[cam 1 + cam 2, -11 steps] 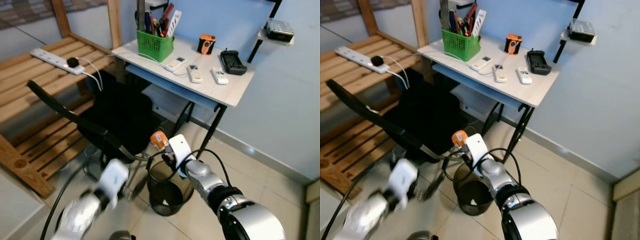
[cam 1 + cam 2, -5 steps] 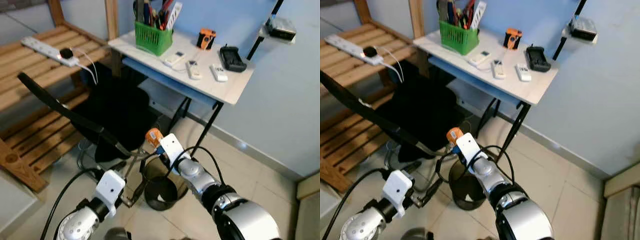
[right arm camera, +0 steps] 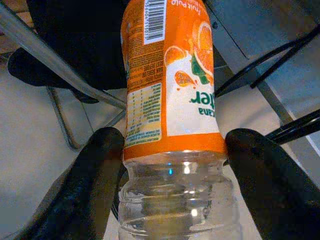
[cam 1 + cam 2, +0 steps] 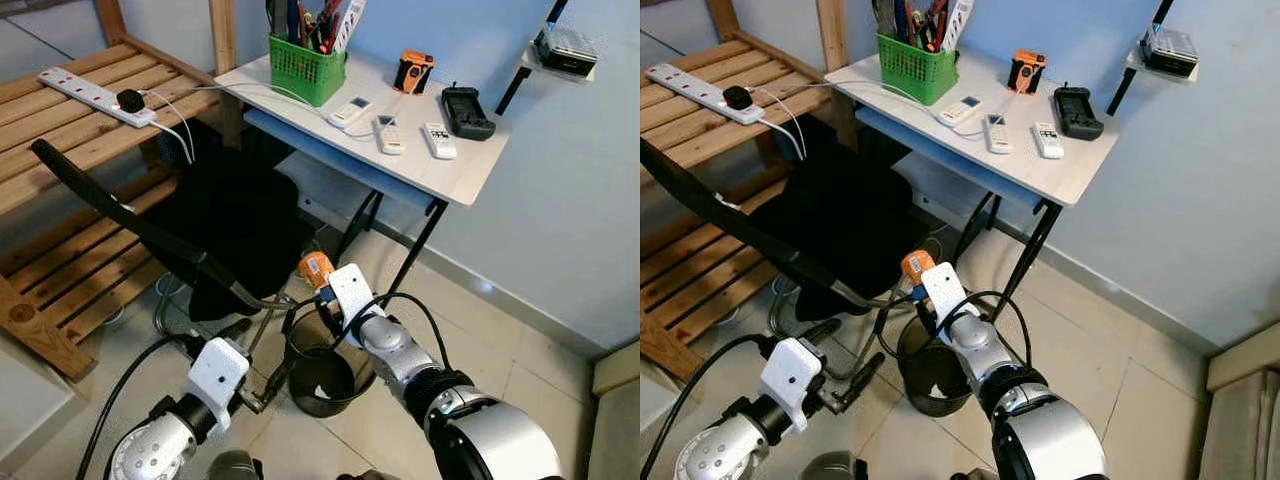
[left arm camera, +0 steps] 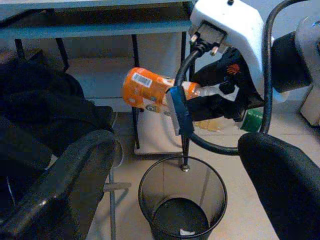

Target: Clean up the room

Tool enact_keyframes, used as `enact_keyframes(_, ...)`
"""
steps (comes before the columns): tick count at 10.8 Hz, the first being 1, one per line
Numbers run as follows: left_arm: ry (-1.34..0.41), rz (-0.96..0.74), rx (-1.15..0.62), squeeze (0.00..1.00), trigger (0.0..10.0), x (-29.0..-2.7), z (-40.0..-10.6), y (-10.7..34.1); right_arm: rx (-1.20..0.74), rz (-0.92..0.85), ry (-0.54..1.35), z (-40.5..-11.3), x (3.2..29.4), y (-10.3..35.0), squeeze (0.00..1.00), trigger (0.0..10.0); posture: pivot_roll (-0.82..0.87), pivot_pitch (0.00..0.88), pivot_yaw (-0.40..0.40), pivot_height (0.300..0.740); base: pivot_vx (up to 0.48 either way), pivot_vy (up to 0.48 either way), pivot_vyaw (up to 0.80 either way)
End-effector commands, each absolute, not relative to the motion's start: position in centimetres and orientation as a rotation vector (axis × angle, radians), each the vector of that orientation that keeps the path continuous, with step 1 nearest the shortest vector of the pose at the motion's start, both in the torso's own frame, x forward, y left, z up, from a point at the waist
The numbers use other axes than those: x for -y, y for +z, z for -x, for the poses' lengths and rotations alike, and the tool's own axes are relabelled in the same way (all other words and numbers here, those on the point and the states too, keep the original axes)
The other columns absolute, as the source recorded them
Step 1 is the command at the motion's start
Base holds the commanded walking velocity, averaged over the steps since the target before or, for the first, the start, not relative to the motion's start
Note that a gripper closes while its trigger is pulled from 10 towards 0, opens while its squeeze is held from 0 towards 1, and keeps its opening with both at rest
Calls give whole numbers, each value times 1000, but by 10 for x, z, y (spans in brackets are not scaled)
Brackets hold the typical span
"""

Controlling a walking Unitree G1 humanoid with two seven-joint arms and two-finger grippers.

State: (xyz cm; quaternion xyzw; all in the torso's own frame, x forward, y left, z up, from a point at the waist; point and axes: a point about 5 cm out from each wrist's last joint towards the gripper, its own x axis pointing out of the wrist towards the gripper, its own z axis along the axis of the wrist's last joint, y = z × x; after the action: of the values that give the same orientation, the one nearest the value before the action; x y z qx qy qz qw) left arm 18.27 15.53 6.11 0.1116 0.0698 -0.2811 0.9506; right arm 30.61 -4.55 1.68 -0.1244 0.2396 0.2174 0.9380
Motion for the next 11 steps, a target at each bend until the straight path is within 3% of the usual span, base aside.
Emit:
enact_keyframes(1,-566,-218,-139,0,10000,-154,-183,63,-474,219,470,-308,30,24,1000,10000,321,112,-123,736,0,0,0)
enact_keyframes(6,-557,-212,-138,0,10000,-150,-184,62,-417,268,481,-313,25,32,1000,10000,313,105,-125,736,0,0,0)
enact_keyframes(7,-557,-213,-136,0,10000,-150,-187,62,-409,230,474,-316,25,36,0,10000,304,99,-121,736,0,0,0)
enact_keyframes(11,-396,-176,-113,0,10000,-156,-227,75,-229,-1,326,-342,64,66,0,10000,222,41,-87,736,0,0,0)
